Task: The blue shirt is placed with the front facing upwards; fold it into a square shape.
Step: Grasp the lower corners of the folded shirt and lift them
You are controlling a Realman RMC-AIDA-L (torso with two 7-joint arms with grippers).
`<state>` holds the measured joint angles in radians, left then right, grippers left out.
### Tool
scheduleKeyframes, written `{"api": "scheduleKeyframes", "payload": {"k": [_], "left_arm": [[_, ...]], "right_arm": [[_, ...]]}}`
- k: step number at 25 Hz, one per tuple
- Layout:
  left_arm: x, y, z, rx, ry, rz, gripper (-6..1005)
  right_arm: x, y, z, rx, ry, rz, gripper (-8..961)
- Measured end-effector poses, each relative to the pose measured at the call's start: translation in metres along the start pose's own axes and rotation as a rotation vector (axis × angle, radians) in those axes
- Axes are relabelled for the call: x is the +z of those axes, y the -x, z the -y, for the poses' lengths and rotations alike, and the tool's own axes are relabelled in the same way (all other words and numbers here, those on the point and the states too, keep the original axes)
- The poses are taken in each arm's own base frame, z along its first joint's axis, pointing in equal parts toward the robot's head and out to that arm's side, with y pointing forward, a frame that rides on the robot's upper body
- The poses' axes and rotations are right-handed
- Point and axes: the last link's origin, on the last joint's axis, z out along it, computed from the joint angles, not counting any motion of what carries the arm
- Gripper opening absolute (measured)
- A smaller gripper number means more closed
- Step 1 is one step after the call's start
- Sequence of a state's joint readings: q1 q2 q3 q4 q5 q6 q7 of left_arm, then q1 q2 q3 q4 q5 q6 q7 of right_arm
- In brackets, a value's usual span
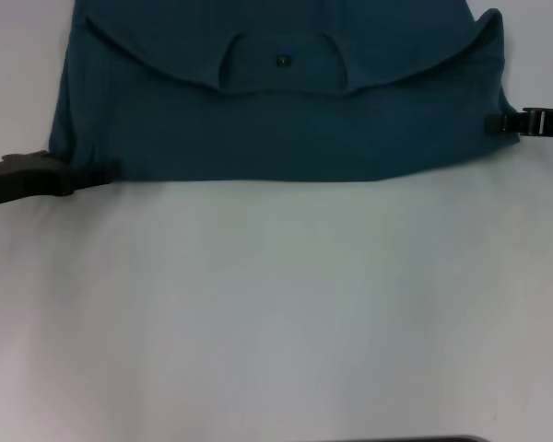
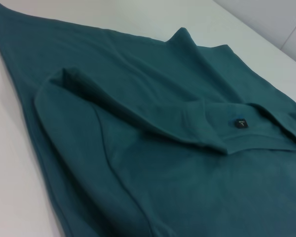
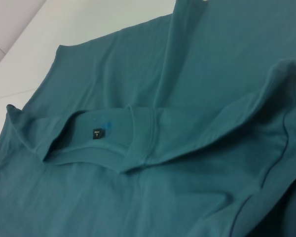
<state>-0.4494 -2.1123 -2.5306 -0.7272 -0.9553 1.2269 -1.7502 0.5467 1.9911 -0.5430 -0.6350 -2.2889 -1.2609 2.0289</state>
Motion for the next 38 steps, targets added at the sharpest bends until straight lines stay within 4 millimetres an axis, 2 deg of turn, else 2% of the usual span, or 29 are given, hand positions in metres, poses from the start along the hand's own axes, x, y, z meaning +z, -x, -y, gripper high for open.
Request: {"api": "scheduleKeyframes", "payload": {"k": [11, 16, 22, 32, 38], "left_arm": [[0.002, -0.001, 0.007, -0.003, -0.068, 0.017, 755], [0.004, -0.003, 0.007, -0.002, -0.071, 0.021, 515], [0.005, -0.006, 0.007, -0.001, -0.073, 0.024, 301], [0.002, -0.008, 0.01, 0.004, -0.084, 0.024, 70], [-0.009, -0.008, 0.01, 0.003, -0.049, 0.041, 29]], "right_arm": [[0.0, 0.001, -0.001, -0.002, 0.002, 0.002, 35], [0.001, 0.001, -0.001, -0.002, 0.003, 0.002, 35], [0.001, 0.001, -0.001, -0.003, 0.005, 0.001, 35], [0.001, 0.0, -0.001, -0.004, 0.006, 0.002, 35], [-0.005, -0.008, 0.001, 0.012, 0.016, 0.016, 35]]}}
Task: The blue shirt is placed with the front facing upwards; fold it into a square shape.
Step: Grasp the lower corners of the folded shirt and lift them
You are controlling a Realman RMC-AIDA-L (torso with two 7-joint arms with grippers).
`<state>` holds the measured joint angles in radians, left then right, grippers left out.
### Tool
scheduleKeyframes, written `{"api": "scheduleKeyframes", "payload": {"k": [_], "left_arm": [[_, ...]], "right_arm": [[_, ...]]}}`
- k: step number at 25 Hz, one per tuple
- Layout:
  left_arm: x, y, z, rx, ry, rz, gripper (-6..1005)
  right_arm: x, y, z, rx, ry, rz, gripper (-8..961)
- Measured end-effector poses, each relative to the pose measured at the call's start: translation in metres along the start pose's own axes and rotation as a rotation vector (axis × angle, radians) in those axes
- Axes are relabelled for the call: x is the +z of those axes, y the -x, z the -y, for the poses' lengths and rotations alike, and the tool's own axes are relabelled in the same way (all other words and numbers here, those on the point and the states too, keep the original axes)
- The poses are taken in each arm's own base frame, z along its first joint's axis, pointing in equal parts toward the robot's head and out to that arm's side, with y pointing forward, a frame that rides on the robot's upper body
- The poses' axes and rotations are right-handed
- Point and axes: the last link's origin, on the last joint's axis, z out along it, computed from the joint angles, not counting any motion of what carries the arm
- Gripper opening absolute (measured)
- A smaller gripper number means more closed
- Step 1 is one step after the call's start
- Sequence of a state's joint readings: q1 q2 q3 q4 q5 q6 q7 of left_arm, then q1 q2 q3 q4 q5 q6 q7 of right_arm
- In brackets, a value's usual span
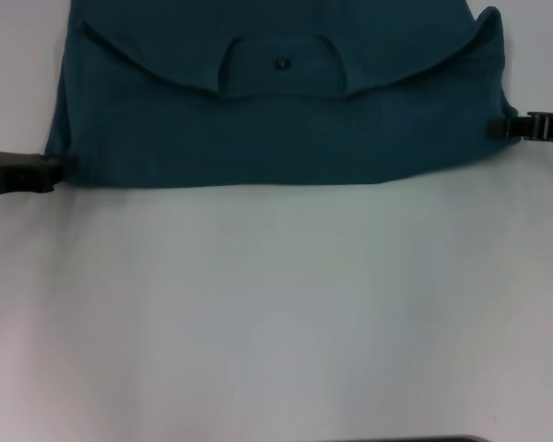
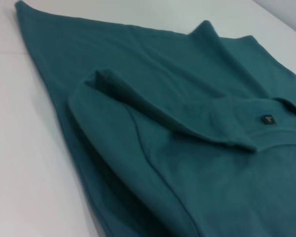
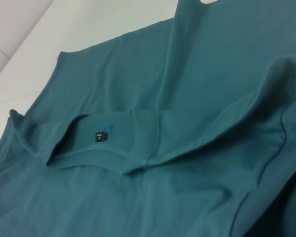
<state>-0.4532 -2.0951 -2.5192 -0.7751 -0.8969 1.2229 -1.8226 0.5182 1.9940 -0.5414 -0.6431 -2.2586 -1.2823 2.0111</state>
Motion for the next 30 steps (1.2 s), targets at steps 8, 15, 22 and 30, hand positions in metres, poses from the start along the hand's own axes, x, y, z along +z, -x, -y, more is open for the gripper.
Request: {"api": "scheduleKeyframes", "payload": {"k": [8, 15, 22, 30], "left_arm": [[-0.026, 0.008, 0.005, -0.016, 0.035, 0.022, 29], [-0.04, 0.022, -0.001, -0.033, 0.108, 0.064, 30], [-0.06, 0.026, -0.012, -0.033, 0.207, 0.07, 30], [-0.076, 0.04, -0.022, -0.041, 0.297, 0.109, 30]], "right_arm": [[-0.019, -0.026, 0.01, 0.004, 0.015, -0.004, 35], [-0.039, -0.055, 0.015, -0.006, 0.047, -0.042, 36], [-0.059, -0.079, 0.009, -0.04, 0.131, -0.061, 36], [-0.081, -0.109, 0.003, -0.04, 0.182, -0.102, 37]]}}
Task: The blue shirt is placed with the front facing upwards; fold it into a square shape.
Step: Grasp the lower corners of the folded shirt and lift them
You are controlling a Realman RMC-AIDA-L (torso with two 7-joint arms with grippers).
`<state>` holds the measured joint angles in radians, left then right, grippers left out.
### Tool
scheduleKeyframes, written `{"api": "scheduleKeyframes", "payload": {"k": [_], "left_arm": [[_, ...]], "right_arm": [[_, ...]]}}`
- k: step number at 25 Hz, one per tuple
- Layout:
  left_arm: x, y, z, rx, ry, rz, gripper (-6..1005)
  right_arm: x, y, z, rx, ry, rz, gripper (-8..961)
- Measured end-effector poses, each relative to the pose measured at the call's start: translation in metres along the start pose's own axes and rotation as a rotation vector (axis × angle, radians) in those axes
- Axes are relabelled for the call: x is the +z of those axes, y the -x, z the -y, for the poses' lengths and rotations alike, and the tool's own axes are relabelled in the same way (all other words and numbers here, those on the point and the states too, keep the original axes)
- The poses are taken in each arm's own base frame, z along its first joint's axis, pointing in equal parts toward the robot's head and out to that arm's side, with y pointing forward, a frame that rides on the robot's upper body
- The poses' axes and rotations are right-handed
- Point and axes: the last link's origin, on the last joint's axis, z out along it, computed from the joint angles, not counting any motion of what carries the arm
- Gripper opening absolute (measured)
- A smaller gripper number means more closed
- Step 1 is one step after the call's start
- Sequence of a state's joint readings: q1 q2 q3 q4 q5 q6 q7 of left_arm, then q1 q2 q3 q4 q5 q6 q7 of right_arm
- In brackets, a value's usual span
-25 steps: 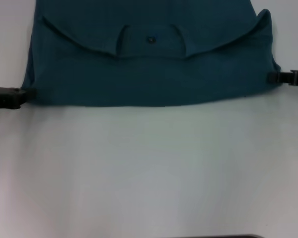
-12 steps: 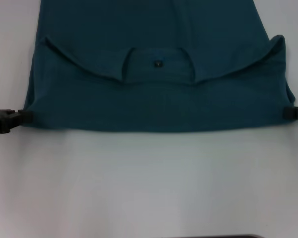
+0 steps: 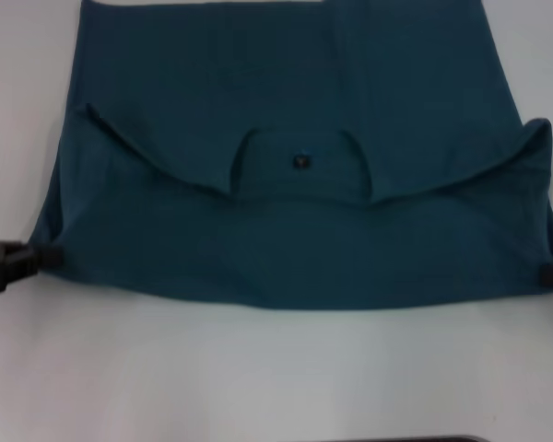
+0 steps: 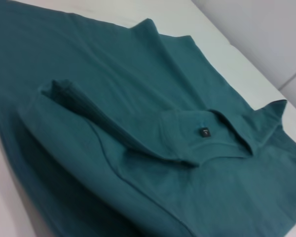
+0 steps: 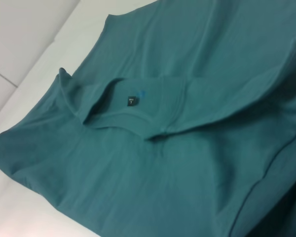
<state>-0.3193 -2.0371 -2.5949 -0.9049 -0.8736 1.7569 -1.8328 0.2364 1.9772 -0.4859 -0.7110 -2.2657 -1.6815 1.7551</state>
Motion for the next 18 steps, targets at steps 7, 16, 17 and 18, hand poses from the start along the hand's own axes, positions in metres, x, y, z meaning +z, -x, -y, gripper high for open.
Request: {"api": "scheduleKeyframes", "payload": {"k": [7, 16, 17, 18], "left_arm": [[-0.019, 0.019, -0.012, -0.012, 0.045, 0.011, 31], [-0.032, 0.043, -0.012, -0.053, 0.029, 0.021, 31], [-0.033, 0.045, -0.012, -0.056, 0.028, 0.025, 31], [-0.032, 0.046, -0.012, -0.059, 0.028, 0.03, 31]], "right_arm": [[-0.017, -0.02, -0.007, 0.011, 0.033, 0.017, 36], [-0.029, -0.046, -0.015, 0.024, 0.058, 0.027, 36], [-0.03, -0.048, -0.016, 0.029, 0.06, 0.028, 36], [-0.032, -0.05, -0.017, 0.033, 0.061, 0.029, 36]]}}
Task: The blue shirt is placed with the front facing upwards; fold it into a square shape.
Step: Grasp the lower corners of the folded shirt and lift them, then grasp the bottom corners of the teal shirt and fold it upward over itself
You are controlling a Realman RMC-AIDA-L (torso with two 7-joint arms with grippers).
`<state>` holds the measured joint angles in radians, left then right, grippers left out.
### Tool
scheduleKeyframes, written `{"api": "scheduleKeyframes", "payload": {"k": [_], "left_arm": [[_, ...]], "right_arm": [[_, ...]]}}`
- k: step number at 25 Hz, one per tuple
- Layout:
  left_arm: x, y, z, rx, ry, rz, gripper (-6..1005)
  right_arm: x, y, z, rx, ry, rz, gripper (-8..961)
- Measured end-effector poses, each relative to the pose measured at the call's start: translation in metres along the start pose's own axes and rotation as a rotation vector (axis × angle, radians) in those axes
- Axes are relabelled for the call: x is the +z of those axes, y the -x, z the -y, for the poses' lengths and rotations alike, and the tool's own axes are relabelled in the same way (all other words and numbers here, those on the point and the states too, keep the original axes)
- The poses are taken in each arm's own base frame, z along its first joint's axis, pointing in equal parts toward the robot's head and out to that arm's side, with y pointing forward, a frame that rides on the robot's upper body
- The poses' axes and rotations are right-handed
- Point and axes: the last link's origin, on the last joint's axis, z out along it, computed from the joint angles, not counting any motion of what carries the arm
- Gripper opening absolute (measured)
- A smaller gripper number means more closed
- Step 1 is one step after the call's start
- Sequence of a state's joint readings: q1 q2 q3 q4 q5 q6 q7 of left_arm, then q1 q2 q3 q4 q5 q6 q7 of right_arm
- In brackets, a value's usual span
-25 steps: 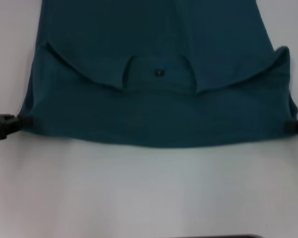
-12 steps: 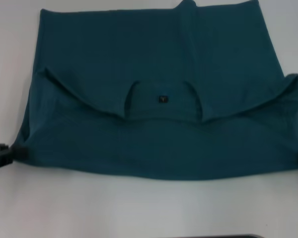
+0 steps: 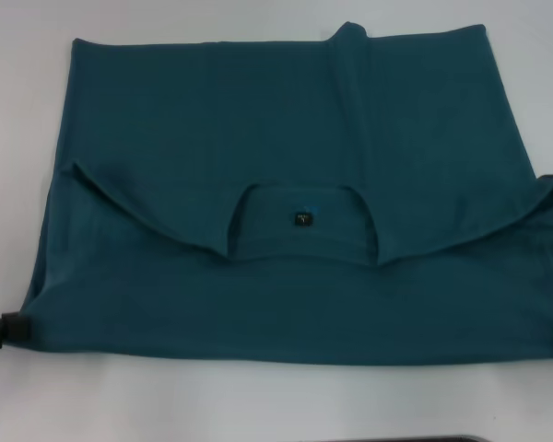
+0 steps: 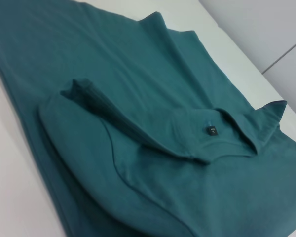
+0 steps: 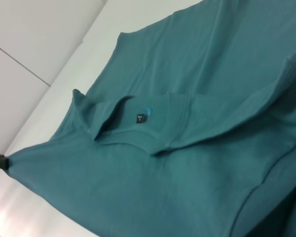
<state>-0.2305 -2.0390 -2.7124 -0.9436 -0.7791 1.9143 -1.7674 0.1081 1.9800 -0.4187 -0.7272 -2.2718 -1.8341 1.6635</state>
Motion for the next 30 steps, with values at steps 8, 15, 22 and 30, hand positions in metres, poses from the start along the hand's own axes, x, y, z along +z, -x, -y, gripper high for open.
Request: {"api": "scheduleKeyframes", "payload": {"k": [8, 15, 22, 30], "left_arm": [[0.0, 0.007, -0.002, -0.009, 0.005, 0.015, 31], [0.002, 0.007, -0.002, -0.009, 0.014, 0.019, 32], [0.006, -0.008, 0.001, 0.019, 0.018, -0.003, 32], [0.019, -0.063, 0.01, 0.098, -0.005, -0.079, 32]], "right_arm": [[-0.005, -0.01, -0.002, 0.017, 0.001, -0.01, 36], [-0.004, -0.006, -0.003, 0.012, 0.013, -0.014, 36], [0.0, 0.017, 0.001, -0.026, 0.017, 0.012, 36], [0.006, 0.066, 0.013, -0.061, -0.035, 0.098, 36]]}}
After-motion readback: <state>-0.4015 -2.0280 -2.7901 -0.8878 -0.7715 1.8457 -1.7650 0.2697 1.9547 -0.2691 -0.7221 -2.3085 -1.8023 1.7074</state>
